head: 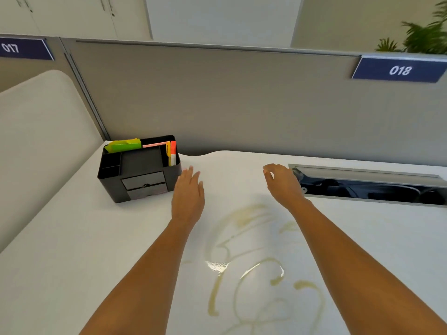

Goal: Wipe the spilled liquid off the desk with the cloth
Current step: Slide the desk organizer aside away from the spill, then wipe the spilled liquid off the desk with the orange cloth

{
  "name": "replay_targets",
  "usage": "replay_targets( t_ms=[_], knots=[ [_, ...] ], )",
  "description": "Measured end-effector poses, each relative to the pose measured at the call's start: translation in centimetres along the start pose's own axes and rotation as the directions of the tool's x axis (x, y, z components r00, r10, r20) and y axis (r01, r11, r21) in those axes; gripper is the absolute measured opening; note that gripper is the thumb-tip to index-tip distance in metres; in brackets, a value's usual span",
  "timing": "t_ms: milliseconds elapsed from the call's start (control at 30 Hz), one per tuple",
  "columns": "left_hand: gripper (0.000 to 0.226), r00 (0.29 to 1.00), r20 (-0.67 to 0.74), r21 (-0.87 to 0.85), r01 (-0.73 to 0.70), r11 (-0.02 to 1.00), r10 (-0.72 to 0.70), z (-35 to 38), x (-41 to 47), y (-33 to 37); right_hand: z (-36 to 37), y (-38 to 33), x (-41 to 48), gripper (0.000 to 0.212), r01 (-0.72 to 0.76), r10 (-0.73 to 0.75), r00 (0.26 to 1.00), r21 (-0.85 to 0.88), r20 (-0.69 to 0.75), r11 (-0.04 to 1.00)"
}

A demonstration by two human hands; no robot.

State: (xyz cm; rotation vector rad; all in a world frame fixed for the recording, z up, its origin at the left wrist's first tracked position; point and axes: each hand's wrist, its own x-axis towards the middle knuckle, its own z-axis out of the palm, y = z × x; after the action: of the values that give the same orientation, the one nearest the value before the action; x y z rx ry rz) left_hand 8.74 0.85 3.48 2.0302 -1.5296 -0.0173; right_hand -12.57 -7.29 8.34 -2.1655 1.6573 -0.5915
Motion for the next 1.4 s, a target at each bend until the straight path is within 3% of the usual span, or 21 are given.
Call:
replay_targets(
  t_ms=[167, 300, 467, 633, 833, 1067, 1267, 1333, 1400],
  knots=[
    [0.043, 0.984, 0.169, 0.032, -0.064, 0.997, 0.058, 5.1, -1.5, 3.5, -2.4, 7.2, -2.4, 0.029, -0.110, 0.107, 0.992, -0.061, -0.060, 0.992],
    [0.044, 0.971, 0.219, 0.063, -0.114, 0.991, 0.098, 7.4, -1.5, 5.8, -3.1, 11.8, -4.1, 0.028, -0.168, 0.160, 0.980, -0.067, -0.114, 0.983],
    [0.048, 0.964, 0.263, 0.053, -0.066, 0.996, 0.050, 9.9, -1.2, 8.2, -3.2, 16.5, -5.3, 0.033, -0.274, 0.258, 0.954, -0.096, -0.154, 0.957],
    [0.048, 0.976, 0.216, 0.066, -0.054, 0.996, 0.039, 11.0, -1.4, 8.3, -4.3, 20.1, -5.9, 0.035, -0.314, 0.287, 0.933, -0.106, -0.215, 0.943],
    [0.046, 0.976, 0.212, 0.057, -0.070, 0.996, 0.056, 11.2, -1.2, 8.2, -8.1, 25.3, -6.4, 0.035, -0.430, 0.378, 0.858, -0.085, -0.347, 0.899],
    [0.043, 0.976, 0.209, 0.070, -0.077, 0.995, 0.061, 11.9, -1.1, 8.0, -14.0, 32.9, -7.4, 0.040, -0.668, 0.553, 0.704, -0.150, -0.445, 0.729],
    [0.043, 0.980, 0.186, 0.085, -0.089, 0.992, 0.072, 12.6, -0.7, 7.0, -16.3, 37.8, -8.9, 0.045, -0.832, 0.694, 0.550, -0.236, -0.464, 0.502],
    [0.047, 0.979, 0.181, 0.103, -0.117, 0.988, 0.097, 12.9, -0.6, 6.7, -16.4, 38.7, -9.1, 0.043, -0.843, 0.700, 0.536, -0.265, -0.472, 0.467],
    [0.047, 0.975, 0.184, 0.134, -0.152, 0.979, 0.126, 13.2, -0.5, 6.2, -16.3, 39.4, -9.2, 0.039, -0.824, 0.664, 0.567, -0.344, -0.488, 0.451]
  ],
)
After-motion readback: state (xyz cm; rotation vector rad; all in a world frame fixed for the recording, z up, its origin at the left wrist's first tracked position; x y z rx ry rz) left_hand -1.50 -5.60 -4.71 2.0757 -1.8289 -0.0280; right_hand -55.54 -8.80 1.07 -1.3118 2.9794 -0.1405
